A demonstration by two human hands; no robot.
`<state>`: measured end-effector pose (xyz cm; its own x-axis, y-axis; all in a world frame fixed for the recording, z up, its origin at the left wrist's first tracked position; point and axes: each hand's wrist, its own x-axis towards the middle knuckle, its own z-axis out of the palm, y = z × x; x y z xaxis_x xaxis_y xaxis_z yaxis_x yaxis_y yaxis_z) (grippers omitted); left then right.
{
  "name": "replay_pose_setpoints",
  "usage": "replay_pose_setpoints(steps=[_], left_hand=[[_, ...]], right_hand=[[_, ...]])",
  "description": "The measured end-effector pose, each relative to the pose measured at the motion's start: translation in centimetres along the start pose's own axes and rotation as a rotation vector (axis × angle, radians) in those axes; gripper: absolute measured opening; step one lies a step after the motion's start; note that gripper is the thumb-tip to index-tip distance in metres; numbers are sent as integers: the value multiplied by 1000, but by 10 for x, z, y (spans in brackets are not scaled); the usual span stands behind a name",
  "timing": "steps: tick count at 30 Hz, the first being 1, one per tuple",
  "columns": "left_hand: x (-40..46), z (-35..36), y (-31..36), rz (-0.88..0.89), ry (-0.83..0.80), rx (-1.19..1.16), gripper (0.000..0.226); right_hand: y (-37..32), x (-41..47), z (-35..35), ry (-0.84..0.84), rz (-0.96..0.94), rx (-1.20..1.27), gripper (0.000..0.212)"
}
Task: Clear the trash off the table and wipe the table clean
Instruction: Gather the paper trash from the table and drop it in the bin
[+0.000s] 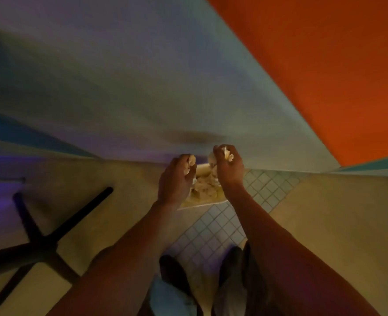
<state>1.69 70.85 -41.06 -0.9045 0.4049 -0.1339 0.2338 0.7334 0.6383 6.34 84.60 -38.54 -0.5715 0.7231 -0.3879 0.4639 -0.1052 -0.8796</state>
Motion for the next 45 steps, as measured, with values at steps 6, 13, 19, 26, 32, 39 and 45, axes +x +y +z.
replay_pose_setpoints(steps=[6,13,19,26,32,39,45], left_hand=[[20,83,-75,-11,-114,35,28],[34,137,-137,-124,-396,91,28],[50,155,-153,-118,-556,260,67],[43,155,-152,-76,-661,257,83],[18,93,-109,-48,-591,276,62],[-40,-18,-26,-207,-562,279,68],[-101,-144,67,-233,-449,200,61]], right_hand=[[101,42,39,-227,-159,-373,22],[171,68,70,-479,117,-460,41],[210,98,93,-518,236,-640,120],[202,99,80,-603,315,-657,74],[135,69,57,-618,231,-724,68],[18,-18,-4,-540,179,-808,57],[-114,-119,-49,-593,138,-816,53]])
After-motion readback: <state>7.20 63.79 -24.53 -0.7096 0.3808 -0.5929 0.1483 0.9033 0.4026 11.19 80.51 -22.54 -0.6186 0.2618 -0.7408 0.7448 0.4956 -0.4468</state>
